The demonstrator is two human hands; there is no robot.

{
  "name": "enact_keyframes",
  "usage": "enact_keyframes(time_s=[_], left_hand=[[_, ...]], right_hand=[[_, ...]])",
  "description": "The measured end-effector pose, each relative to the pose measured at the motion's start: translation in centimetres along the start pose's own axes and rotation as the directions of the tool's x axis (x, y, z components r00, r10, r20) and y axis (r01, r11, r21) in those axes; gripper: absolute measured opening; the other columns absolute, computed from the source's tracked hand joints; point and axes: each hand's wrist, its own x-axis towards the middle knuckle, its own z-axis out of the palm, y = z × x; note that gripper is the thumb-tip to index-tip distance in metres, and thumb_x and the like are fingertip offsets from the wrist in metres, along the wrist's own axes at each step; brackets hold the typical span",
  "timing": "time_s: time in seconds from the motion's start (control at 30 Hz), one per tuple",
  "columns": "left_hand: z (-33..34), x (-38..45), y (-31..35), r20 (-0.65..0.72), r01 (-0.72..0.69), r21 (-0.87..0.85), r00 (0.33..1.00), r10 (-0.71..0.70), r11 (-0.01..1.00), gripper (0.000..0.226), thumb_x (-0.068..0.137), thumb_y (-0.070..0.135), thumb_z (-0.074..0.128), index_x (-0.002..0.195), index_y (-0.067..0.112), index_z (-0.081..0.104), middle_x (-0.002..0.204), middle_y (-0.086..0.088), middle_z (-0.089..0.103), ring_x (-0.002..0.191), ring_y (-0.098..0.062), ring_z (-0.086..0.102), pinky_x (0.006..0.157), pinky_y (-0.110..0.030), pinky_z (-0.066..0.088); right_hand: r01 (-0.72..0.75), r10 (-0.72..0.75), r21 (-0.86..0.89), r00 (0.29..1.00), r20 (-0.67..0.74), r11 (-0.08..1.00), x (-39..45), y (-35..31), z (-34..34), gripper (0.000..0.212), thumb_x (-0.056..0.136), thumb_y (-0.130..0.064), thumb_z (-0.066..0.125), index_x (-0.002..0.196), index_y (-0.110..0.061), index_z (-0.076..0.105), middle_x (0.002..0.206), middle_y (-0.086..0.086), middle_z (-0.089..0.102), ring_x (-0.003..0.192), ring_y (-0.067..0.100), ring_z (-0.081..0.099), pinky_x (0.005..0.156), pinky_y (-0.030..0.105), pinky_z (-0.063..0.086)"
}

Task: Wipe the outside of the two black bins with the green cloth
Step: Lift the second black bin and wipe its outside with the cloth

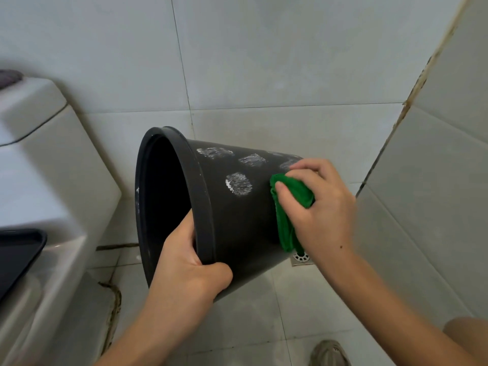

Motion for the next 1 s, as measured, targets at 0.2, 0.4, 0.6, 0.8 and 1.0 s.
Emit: enact_keyframes(time_s=[0.2, 0.4, 0.6, 0.8, 1.0], left_hand=[[-0.3, 0.2, -0.1, -0.012, 0.026, -0.034, 1.0, -0.026, 0.999, 0.059, 0.042, -0.007, 0.045, 0.072, 0.037, 0.071, 0.044, 0.003, 0.049, 0.039, -0.004, 0.041, 0.04, -0.013, 0.031], [-0.3, -0.5, 0.0, 0.027, 0.002, 0.004, 1.0, -0.002, 1.0, 0.062, 0.044, -0.007, 0.045, 0.074, 0.04, 0.072, 0.045, 0.002, 0.054, 0.039, -0.001, 0.047, 0.04, -0.011, 0.034], [-0.2, -0.2, 0.1, 0.032, -0.008, 0.056, 0.999, 0.006, 0.998, 0.066, 0.044, -0.006, 0.047, 0.079, 0.045, 0.071, 0.048, 0.005, 0.055, 0.042, -0.002, 0.049, 0.041, -0.012, 0.035], [-0.5, 0.1, -0.3, 0.005, 0.0, 0.053, 1.0, 0.0, 0.999, 0.06, 0.044, -0.005, 0.047, 0.077, 0.039, 0.071, 0.05, -0.001, 0.047, 0.047, -0.02, 0.039, 0.045, -0.02, 0.03], [-0.2, -0.2, -0.5, 0.048, -0.018, 0.05, 0.999, 0.015, 0.999, 0.061, 0.044, -0.006, 0.047, 0.079, 0.038, 0.072, 0.051, 0.001, 0.049, 0.047, -0.016, 0.042, 0.045, -0.018, 0.03]], right_hand=[[0.173, -0.172, -0.023, 0.983, 0.058, 0.985, -1.2, -0.2, -0.7, 0.02, 0.086, -0.031, 0.065, 0.085, -0.013, 0.074, 0.1, -0.002, 0.066, 0.086, 0.017, 0.064, 0.072, 0.029, 0.05], [-0.095, 0.11, -0.108, 0.982, 0.152, 0.99, 0.8, 0.7, -1.5, 0.011, 0.082, -0.029, 0.074, 0.087, -0.02, 0.074, 0.096, -0.01, 0.061, 0.083, 0.014, 0.061, 0.066, 0.027, 0.041], [-0.089, 0.102, -0.077, 0.977, 0.19, 0.993, 1.6, 0.2, -1.4, 0.012, 0.083, -0.032, 0.072, 0.088, -0.021, 0.074, 0.098, -0.012, 0.061, 0.084, 0.014, 0.061, 0.067, 0.029, 0.043], [0.049, -0.037, -0.052, 0.977, 0.209, 0.997, 0.3, -0.7, -1.6, 0.023, 0.082, -0.04, 0.062, 0.084, -0.021, 0.074, 0.097, -0.011, 0.062, 0.084, 0.012, 0.062, 0.067, 0.026, 0.045], [-0.139, 0.16, -0.129, 0.972, 0.171, 0.982, 1.5, 0.4, -1.0, 0.015, 0.084, -0.036, 0.069, 0.089, -0.023, 0.074, 0.1, -0.012, 0.06, 0.09, 0.015, 0.061, 0.069, 0.027, 0.038]])
